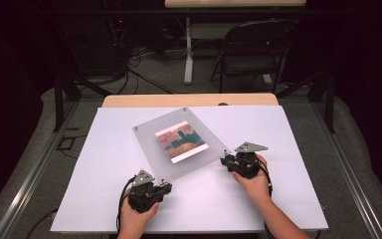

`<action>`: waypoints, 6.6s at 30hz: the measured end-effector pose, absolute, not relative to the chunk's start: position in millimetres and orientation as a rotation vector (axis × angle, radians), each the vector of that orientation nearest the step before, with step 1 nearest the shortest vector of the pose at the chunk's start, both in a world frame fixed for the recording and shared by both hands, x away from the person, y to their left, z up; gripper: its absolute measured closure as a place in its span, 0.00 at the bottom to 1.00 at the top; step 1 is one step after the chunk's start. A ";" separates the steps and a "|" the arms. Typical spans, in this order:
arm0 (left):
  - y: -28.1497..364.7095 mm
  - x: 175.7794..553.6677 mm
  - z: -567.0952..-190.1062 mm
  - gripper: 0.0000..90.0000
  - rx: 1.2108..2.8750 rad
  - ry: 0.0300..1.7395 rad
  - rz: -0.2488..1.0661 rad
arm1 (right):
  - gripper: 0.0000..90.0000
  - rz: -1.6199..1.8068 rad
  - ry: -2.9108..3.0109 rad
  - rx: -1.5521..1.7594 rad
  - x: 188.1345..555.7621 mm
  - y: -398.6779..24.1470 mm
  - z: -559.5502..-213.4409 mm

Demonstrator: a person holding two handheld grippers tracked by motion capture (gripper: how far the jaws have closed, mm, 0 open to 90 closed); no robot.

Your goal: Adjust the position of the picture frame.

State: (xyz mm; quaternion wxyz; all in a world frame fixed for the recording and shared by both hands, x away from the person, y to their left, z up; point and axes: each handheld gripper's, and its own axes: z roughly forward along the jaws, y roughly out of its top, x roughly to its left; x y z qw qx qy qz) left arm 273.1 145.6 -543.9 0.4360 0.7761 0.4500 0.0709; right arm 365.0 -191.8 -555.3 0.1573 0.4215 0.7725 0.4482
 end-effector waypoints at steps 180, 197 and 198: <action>214.4 306.7 -521.5 0.30 1.872 1.227 0.304 | 0.15 1.181 2.220 1.179 308.8 -227.5 -529.0; 218.7 350.3 -483.5 0.27 1.828 1.177 0.269 | 0.00 1.172 2.214 1.236 344.7 -234.7 -499.7; 217.3 354.3 -482.2 0.27 1.836 1.170 0.264 | 0.00 1.175 2.209 1.236 348.8 -234.7 -497.8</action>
